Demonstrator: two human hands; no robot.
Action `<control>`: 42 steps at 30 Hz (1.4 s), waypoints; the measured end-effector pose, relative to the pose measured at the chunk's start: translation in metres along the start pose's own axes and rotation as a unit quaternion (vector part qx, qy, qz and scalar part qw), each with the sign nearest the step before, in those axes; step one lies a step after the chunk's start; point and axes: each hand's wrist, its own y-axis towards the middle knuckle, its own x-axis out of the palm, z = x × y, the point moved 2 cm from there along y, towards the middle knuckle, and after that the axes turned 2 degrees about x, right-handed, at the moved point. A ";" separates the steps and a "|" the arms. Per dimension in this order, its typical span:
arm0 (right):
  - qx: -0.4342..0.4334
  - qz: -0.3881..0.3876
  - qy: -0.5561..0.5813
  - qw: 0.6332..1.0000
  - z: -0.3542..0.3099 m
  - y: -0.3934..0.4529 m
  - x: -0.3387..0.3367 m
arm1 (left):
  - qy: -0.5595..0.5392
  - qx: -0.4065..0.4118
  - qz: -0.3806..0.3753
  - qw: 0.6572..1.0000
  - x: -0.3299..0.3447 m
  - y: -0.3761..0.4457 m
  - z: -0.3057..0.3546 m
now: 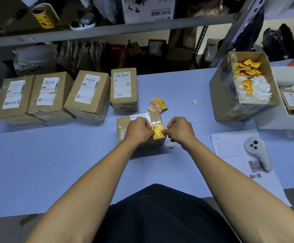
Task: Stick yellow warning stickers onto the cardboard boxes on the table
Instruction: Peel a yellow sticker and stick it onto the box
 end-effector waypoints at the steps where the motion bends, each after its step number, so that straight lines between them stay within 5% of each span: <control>1: 0.001 -0.002 0.005 1.000 0.001 0.000 -0.001 | 0.013 0.003 0.005 1.000 0.001 -0.001 0.001; 8: 0.021 -0.039 0.038 0.998 0.013 -0.002 -0.003 | 0.032 -0.016 0.052 0.998 0.000 -0.002 -0.012; 14: -0.030 -0.055 0.078 0.995 0.011 0.001 0.010 | 0.121 0.088 0.109 0.983 0.006 -0.008 -0.015; 24: -0.042 -0.155 0.166 0.973 0.030 -0.005 0.015 | 0.180 0.043 0.027 0.982 0.015 -0.009 -0.038; 42: -0.035 -0.100 0.133 0.985 0.019 0.008 0.025 | 0.133 0.063 0.042 0.988 0.005 -0.009 -0.055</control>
